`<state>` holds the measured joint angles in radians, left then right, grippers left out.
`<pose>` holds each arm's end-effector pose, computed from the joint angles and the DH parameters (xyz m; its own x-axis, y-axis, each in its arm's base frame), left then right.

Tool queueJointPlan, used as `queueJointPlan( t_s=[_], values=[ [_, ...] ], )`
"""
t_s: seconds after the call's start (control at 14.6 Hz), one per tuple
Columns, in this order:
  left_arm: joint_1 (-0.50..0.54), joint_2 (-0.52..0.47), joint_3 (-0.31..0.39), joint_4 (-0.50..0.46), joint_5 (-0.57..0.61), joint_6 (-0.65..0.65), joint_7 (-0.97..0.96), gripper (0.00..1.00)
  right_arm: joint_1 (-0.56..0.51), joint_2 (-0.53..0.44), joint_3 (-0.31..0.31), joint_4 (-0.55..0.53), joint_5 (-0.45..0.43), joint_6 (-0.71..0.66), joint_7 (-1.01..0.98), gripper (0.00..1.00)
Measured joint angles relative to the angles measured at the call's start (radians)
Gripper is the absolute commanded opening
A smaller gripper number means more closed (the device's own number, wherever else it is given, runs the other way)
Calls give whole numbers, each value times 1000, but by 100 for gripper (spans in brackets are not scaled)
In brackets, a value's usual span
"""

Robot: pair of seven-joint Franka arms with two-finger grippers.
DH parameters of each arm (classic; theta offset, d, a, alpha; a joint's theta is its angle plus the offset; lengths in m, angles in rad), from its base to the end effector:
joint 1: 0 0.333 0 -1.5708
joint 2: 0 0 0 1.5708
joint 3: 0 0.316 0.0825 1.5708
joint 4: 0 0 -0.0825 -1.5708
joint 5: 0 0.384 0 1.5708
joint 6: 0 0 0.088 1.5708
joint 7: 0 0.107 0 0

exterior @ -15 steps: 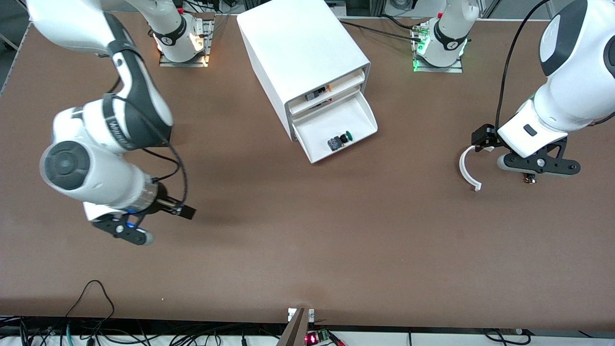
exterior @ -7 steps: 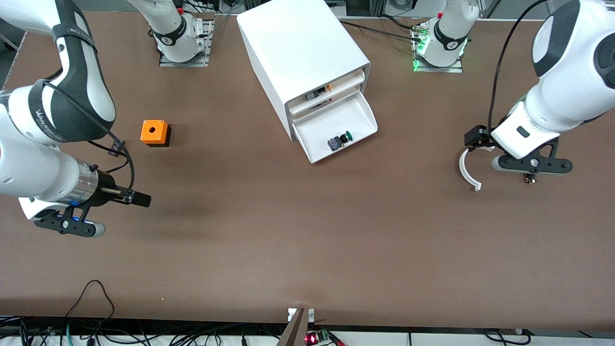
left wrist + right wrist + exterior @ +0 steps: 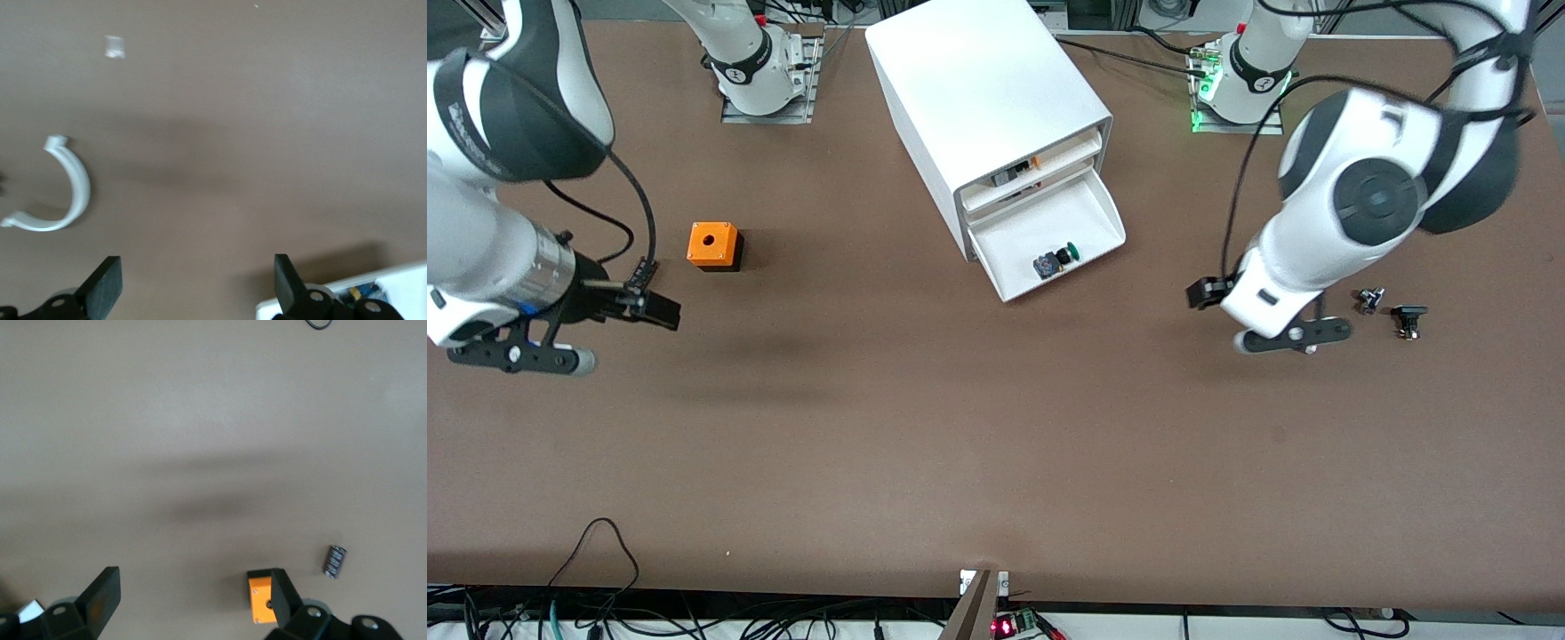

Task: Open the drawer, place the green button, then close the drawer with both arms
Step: 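Push the drawer closed into the cabinet with the left gripper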

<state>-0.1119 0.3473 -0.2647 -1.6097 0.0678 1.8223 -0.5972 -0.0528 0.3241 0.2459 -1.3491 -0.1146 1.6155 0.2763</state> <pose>0.6070 -0.2150 0.4225 0.9711 0.2091 -0.1153 0.2049 -0.9777 -0.0469 0.6436 0.0891 0.5422 0.9956 -0.0865 -0.0365 -0.0847 -0.9952 0.0483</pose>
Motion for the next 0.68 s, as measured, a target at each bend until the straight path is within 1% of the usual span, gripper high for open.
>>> queueJointPlan(
  t_s=[0.2,0.34,0.48,0.68],
  values=[
    [-59,35,-25,-134,0,224,-179,100,-5,-118,-7,-111,1,0,-22,100],
    [-105,49,-29,-230,0,364,-272,100,-6,-182,-7,-163,12,-6,-28,100],
    [-142,67,-33,-284,0,416,-326,100,-6,-228,-12,-186,49,-28,-48,100],
    [-172,99,-37,-307,0,452,-355,100,-5,-290,-61,-212,105,-48,-105,100]
  ],
)
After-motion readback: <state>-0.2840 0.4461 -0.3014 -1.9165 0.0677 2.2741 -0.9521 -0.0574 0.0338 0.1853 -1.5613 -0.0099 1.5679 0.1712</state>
